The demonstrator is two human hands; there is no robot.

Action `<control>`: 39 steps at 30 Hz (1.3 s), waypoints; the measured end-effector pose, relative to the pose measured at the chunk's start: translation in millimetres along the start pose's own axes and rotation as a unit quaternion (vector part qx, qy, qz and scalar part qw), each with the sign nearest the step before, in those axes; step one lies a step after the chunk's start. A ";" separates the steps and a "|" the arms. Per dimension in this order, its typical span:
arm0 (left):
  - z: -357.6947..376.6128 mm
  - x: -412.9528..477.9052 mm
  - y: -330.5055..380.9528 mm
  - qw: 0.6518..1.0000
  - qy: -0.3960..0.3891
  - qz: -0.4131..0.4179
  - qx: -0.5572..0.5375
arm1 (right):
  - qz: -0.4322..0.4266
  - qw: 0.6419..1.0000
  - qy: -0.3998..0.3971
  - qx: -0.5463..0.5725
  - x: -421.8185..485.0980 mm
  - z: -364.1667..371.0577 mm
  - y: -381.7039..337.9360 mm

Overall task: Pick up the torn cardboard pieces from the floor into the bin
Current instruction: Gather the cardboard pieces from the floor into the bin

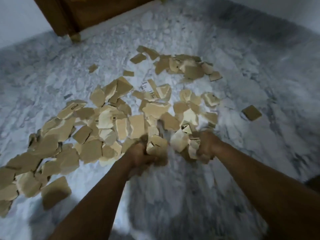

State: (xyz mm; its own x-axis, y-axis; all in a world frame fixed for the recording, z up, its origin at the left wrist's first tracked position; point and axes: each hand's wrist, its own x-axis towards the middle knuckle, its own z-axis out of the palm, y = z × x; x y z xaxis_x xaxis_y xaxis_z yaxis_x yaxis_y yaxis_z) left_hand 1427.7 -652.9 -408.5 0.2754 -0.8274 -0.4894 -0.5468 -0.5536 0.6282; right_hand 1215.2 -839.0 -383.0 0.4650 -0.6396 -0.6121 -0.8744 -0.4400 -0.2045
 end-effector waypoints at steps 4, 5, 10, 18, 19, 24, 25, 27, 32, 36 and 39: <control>17.5 48.5 61.3 0.999 0.004 0.016 0.040 | 0.032 0.999 0.038 0.017 9.3 -23.4 62.3; 22.5 57.4 74.1 0.998 -0.007 0.017 0.063 | 0.050 0.998 0.033 0.023 11.2 -25.8 74.6; 54.9 108.6 89.8 0.988 -0.019 0.055 0.140 | 0.080 0.993 0.082 -0.028 15.5 3.4 116.2; 68.6 111.4 94.1 0.991 0.041 0.064 0.107 | 0.118 0.987 0.049 0.095 5.0 30.0 143.3; 64.5 111.3 95.1 0.994 0.036 0.071 0.080 | 0.121 0.984 0.032 0.128 8.4 19.6 142.1; 33.1 113.9 96.5 0.995 -0.010 0.069 0.077 | 0.075 0.967 0.044 0.241 43.5 -16.5 117.6; 27.6 113.9 93.2 0.995 -0.018 0.063 0.076 | 0.068 0.967 0.048 0.241 54.5 -15.5 111.2; 21.0 112.6 82.1 0.994 -0.023 0.076 0.081 | 0.067 0.971 0.052 0.222 72.8 -4.2 98.9; 21.3 106.2 48.1 0.991 -0.031 0.076 0.103 | 0.080 0.972 0.102 0.194 83.5 32.4 84.5; 25.0 94.6 61.2 0.989 -0.050 0.100 0.092 | 0.033 0.956 0.112 0.270 72.2 19.1 95.5; 33.0 100.4 84.1 0.982 -0.107 0.102 0.119 | 0.039 0.926 0.133 0.351 54.4 -12.5 113.9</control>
State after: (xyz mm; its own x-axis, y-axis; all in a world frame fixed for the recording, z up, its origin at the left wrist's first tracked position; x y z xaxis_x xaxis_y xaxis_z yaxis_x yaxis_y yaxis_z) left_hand 1383.3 -779.4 -424.9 -0.0166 -0.8660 -0.4997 -0.7498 -0.3199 0.5792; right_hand 1142.6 -931.8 -430.0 0.3325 -0.8262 -0.4547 -0.7374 0.0728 -0.6716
